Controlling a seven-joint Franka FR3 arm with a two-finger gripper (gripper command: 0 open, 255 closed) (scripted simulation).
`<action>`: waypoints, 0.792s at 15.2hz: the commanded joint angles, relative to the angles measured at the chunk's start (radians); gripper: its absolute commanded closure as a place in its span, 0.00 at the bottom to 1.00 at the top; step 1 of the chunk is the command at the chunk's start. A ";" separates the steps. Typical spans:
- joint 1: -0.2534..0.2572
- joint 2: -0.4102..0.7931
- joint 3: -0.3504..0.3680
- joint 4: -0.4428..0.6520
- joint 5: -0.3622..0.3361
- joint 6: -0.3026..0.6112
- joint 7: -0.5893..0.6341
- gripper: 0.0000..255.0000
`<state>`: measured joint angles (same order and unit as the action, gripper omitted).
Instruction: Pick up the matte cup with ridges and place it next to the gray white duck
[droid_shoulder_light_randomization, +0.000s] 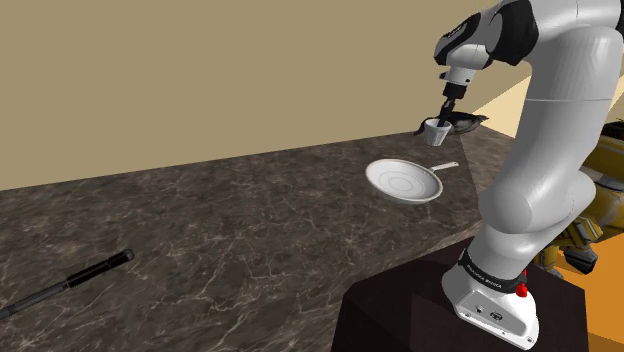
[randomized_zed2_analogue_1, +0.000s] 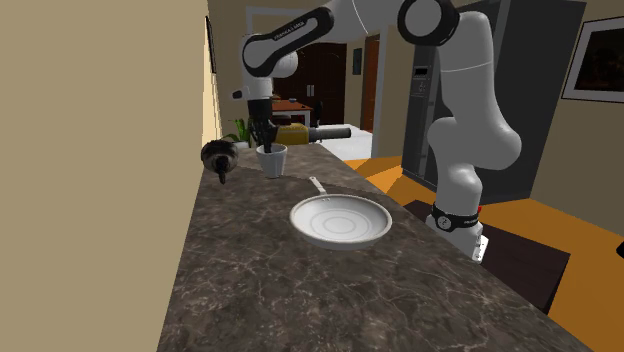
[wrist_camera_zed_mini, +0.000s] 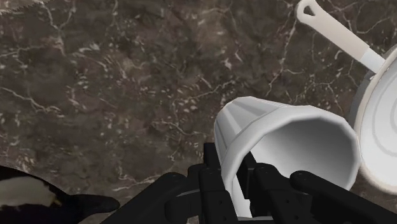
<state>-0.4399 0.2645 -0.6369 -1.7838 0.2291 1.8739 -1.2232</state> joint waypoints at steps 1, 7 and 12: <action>-0.002 0.009 0.002 -0.019 0.007 0.026 -0.008 1.00; -0.008 0.041 0.011 -0.062 0.032 0.094 -0.027 1.00; -0.010 0.053 0.014 -0.074 0.041 0.114 -0.034 1.00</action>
<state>-0.4500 0.3177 -0.6227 -1.8566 0.2702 1.9871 -1.2570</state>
